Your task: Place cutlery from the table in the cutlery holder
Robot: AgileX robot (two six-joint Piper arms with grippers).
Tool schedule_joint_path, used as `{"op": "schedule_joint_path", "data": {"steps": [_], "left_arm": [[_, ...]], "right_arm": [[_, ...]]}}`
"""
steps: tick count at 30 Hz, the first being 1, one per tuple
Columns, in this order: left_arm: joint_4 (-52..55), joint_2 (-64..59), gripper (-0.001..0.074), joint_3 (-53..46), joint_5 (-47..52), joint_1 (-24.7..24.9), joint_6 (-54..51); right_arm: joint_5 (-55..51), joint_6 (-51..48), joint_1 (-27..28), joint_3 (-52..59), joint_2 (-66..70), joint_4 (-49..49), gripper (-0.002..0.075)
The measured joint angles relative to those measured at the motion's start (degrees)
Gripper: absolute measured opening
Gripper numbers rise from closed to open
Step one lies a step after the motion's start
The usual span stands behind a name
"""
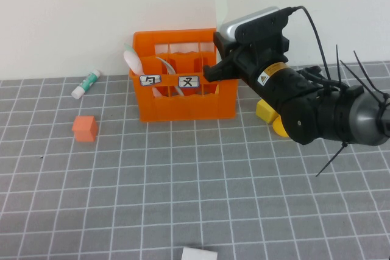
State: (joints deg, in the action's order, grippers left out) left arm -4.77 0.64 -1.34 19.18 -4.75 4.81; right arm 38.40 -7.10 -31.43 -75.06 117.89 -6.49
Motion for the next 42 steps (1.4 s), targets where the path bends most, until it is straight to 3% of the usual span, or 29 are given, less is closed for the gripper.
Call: {"op": "schedule_joint_path", "data": {"steps": [7, 15, 24, 28, 36, 42], "left_arm": [[0.0, 0.0, -0.0001, 0.0, 0.0, 0.0, 0.0], [0.0, 0.0, -0.0001, 0.0, 0.0, 0.0, -0.12], [0.0, 0.0, -0.0001, 0.0, 0.0, 0.0, -0.12], [0.0, 0.0, -0.0001, 0.0, 0.0, 0.0, -0.12], [0.0, 0.0, -0.0001, 0.0, 0.0, 0.0, -0.12], [0.0, 0.0, -0.0001, 0.0, 0.0, 0.0, -0.12]], "right_arm": [[0.0, -0.56, 0.92, 0.0, 0.0, 0.0, 0.0153], [0.0, 0.05, 1.05, 0.0, 0.0, 0.62, 0.0269], [0.0, 0.6, 0.07, 3.13, -5.17, 3.77, 0.0277], [0.35, 1.18, -0.87, 8.65, -12.08, 6.14, 0.0235], [0.44, 1.3, -1.36, 26.06, -31.02, 7.61, 0.0029], [-1.09, -4.49, -1.36, 36.96, -46.68, 7.11, 0.0001]]}}
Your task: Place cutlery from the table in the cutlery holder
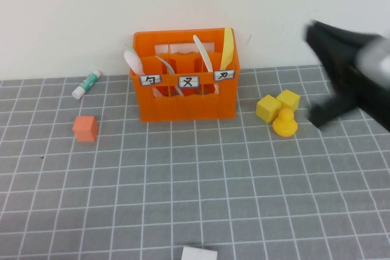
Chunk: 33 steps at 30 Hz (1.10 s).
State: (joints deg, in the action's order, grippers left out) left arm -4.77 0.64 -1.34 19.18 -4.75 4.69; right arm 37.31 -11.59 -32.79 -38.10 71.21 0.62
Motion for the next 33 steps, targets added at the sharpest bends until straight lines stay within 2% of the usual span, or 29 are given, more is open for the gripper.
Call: {"op": "schedule_joint_path", "data": {"steps": [5, 10, 19, 29, 33], "left_arm": [[0.0, 0.0, -0.0001, 0.0, 0.0, 0.0, 0.0], [0.0, 0.0, -0.0001, 0.0, 0.0, 0.0, 0.21], [0.0, 0.0, -0.0001, 0.0, 0.0, 0.0, 0.21], [0.0, 0.0, -0.0001, 0.0, 0.0, 0.0, 0.21], [0.0, 0.0, -0.0001, 0.0, 0.0, 0.0, 0.21]], "right_arm": [[-3.44, -7.75, 0.0, 10.14, -12.61, -0.62, -0.0001], [-3.48, -10.13, 0.0, 18.64, -22.03, -0.62, -0.0001], [-2.75, -17.68, 0.0, 26.74, -36.62, -0.62, -0.0001], [-1.95, -17.56, 0.0, 34.36, -45.33, -0.62, -0.0001], [-5.53, -15.67, 0.0, 37.84, -46.62, -5.19, -0.0002]]}}
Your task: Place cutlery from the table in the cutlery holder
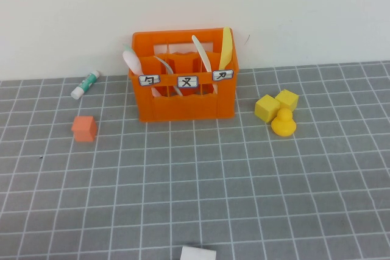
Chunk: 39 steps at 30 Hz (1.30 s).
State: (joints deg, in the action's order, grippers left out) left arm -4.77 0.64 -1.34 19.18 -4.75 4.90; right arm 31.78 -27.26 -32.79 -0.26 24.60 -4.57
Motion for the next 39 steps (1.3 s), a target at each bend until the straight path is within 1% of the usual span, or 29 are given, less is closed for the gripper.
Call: {"op": "schedule_joint_path", "data": {"steps": [3, 6, 10, 13, 16, 19, 22, 25, 32, 39], "left_arm": [[0.0, 0.0, -0.0001, 0.0, 0.0, 0.0, 0.0], [0.0, 0.0, -0.0001, 0.0, 0.0, 0.0, 0.0], [0.0, 0.0, -0.0001, 0.0, 0.0, 0.0, -0.13], [0.0, 0.0, -0.0001, 0.0, 0.0, 0.0, -0.2], [0.0, 0.0, -0.0001, 0.0, 0.0, 0.0, -0.2], [0.0, 0.0, -0.0001, 0.0, 0.0, 0.0, -0.2], [0.0, 0.0, -0.0001, 0.0, 0.0, 0.0, -0.2], [0.0, 0.0, -0.0001, 0.0, 0.0, 0.0, -0.2], [0.0, 0.0, -0.0001, 0.0, 0.0, 0.0, -0.2], [0.0, 0.0, -0.0001, 0.0, 0.0, 0.0, -0.2]], "right_arm": [[-4.44, 0.28, 1.37, 1.32, -1.58, -3.29, -0.0002], [-7.88, 0.39, 5.33, 1.91, -3.62, -4.0, -0.0002], [-11.7, 0.47, 14.58, 1.91, -7.27, -3.99, -0.0003], [-17.39, 1.46, 22.41, 1.91, -10.28, -2.25, -0.0003], [-22.29, 7.3, 29.29, 1.91, -13.35, 2.61, -0.0003], [-27.08, 15.98, 32.96, 1.91, -16.88, 7.48, -0.0003], [-30.78, 20.39, 33.64, 1.91, -20.05, 9.77, -0.0003], [-35.11, 21.9, 33.64, 1.91, -22.13, 10.16, -0.0003], [-49.74, 24.67, 33.42, 1.91, -25.05, 10.19, -0.0003], [-51.22, 27.26, 33.44, 1.71, -25.29, 10.19, -0.0003]]}}
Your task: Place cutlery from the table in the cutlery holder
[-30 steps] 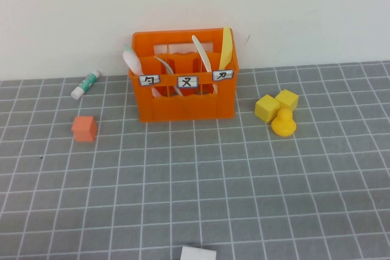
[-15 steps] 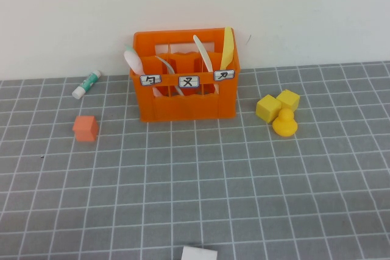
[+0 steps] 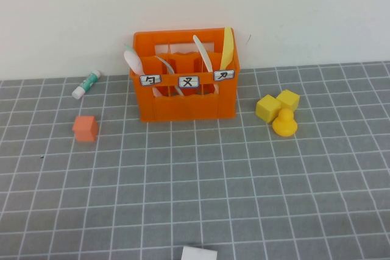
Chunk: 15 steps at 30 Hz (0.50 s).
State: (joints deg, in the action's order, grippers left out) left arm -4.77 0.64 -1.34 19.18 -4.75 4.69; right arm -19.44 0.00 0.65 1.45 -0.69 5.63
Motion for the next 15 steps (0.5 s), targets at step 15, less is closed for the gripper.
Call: {"op": "schedule_joint_path", "data": {"steps": [15], "left_arm": [[0.0, 0.0, -0.0001, 0.0, 0.02, 0.0, 0.19]], "right_arm": [[-0.13, 0.45, 0.0, 0.0, -0.04, 0.0, -0.0003]]}}
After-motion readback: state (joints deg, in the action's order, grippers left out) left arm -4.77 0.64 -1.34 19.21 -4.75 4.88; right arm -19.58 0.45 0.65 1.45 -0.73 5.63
